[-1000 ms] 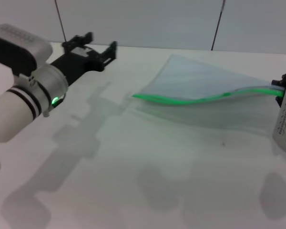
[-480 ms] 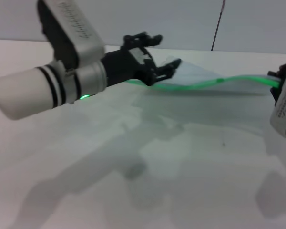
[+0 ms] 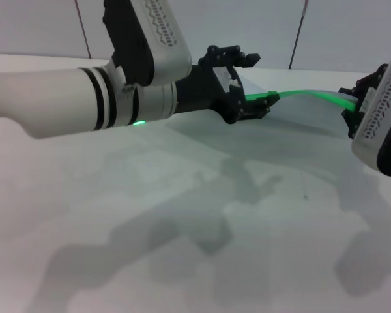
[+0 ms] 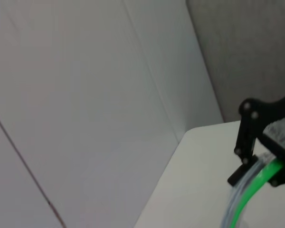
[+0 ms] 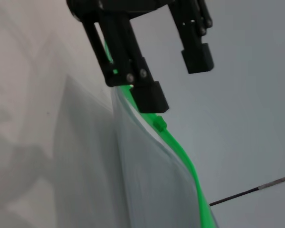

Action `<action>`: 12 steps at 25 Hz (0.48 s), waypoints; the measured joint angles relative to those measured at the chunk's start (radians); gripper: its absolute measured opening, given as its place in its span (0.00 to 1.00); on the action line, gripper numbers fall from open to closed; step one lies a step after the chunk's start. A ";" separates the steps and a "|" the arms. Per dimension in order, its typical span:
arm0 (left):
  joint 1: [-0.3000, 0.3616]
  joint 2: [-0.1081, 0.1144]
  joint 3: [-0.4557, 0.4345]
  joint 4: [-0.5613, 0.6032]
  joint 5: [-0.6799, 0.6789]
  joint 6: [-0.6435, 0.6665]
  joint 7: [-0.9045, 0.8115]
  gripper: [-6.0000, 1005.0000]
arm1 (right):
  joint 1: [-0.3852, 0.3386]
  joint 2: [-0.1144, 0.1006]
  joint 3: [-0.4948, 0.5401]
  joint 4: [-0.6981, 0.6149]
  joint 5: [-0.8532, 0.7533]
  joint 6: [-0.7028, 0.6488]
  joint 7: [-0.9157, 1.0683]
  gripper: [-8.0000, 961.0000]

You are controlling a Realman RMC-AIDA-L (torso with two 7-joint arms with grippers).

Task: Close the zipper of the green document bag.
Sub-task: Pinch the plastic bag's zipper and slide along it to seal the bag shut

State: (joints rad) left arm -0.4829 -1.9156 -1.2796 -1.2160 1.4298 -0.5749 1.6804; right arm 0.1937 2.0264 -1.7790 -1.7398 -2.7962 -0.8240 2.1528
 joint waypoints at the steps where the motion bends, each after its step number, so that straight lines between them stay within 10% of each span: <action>1: -0.004 0.000 -0.008 -0.002 0.008 -0.014 -0.006 0.72 | 0.000 0.000 -0.002 0.000 0.000 -0.001 0.000 0.06; 12: -0.040 -0.042 -0.051 0.045 0.202 -0.053 -0.067 0.72 | 0.010 0.000 -0.008 0.000 0.000 -0.023 0.024 0.06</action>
State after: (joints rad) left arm -0.5230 -1.9573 -1.3303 -1.1706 1.6315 -0.6276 1.6133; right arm 0.2032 2.0263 -1.7869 -1.7399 -2.7965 -0.8466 2.1772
